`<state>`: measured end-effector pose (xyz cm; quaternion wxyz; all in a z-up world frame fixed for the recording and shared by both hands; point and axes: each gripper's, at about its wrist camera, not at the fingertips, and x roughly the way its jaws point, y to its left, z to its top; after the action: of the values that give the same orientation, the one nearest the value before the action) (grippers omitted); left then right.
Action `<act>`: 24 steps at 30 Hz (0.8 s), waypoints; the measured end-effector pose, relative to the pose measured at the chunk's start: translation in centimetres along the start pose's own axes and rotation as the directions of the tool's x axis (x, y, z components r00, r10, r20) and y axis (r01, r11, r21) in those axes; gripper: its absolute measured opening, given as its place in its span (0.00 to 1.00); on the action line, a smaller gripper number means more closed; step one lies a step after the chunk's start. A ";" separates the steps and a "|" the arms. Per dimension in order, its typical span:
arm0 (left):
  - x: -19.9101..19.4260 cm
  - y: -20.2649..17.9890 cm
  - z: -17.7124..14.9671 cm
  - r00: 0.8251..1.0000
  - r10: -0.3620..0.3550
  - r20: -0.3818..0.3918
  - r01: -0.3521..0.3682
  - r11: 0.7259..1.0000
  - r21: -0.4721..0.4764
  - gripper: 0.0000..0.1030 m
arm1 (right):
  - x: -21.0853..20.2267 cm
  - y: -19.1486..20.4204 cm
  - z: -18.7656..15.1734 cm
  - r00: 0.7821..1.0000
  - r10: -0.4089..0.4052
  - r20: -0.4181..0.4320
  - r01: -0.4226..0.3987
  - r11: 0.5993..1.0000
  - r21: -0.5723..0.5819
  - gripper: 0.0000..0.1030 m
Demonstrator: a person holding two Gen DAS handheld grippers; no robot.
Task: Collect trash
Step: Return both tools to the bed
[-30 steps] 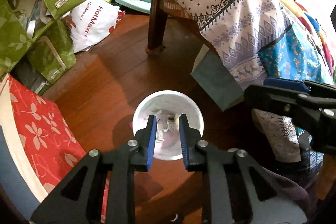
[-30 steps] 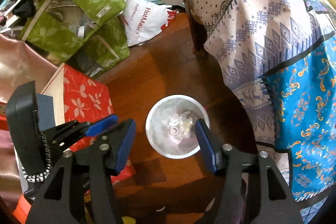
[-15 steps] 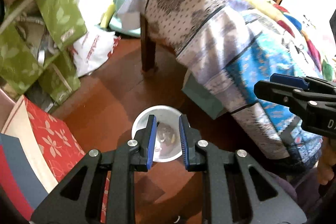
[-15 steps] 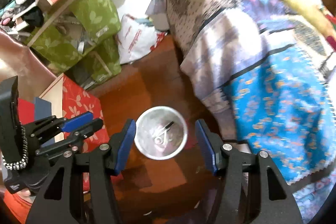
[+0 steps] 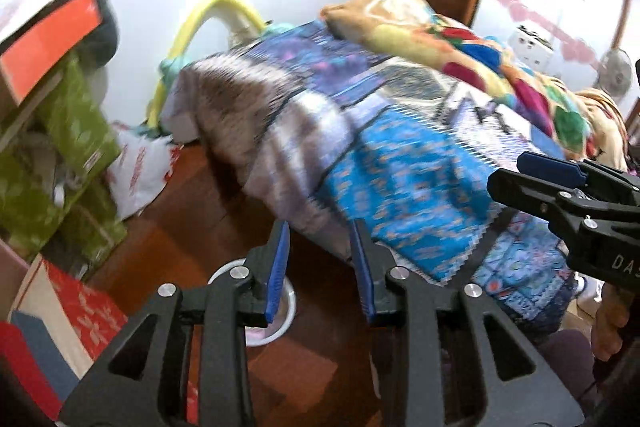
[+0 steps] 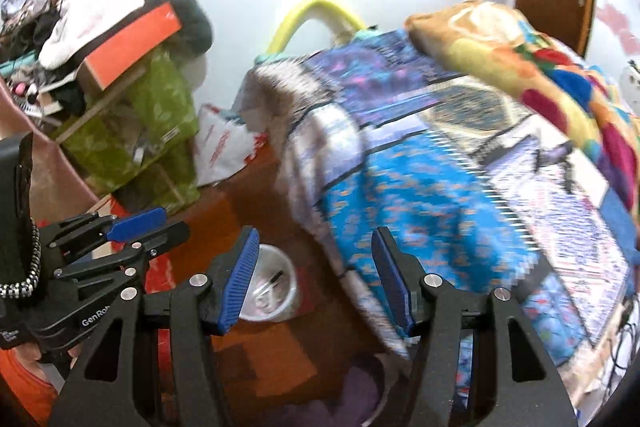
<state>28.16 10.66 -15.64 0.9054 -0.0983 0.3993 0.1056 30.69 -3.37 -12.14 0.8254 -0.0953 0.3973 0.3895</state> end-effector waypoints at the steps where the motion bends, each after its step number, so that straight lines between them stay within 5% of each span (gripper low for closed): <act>1: -0.1 -1.1 0.4 1.000 -0.009 0.006 0.009 1.000 0.015 0.35 | -0.6 -0.6 0.0 1.000 -0.009 0.010 0.009 1.000 0.005 0.53; 10: 1.7 -9.5 3.5 0.994 -0.110 0.014 0.108 0.989 0.103 0.42 | -5.5 -8.4 -1.1 0.988 -0.138 0.073 0.131 0.988 0.086 0.53; 24: 11.3 -19.7 9.2 0.977 -0.198 -0.074 0.207 0.968 0.145 0.42 | -6.3 -21.3 -2.9 0.955 -0.295 0.022 0.284 0.934 0.217 0.53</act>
<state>47.34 -4.58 -16.11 0.9042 -0.0725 0.4205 -0.0212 41.88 -22.74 -12.72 0.8897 -0.0539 0.3955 0.2217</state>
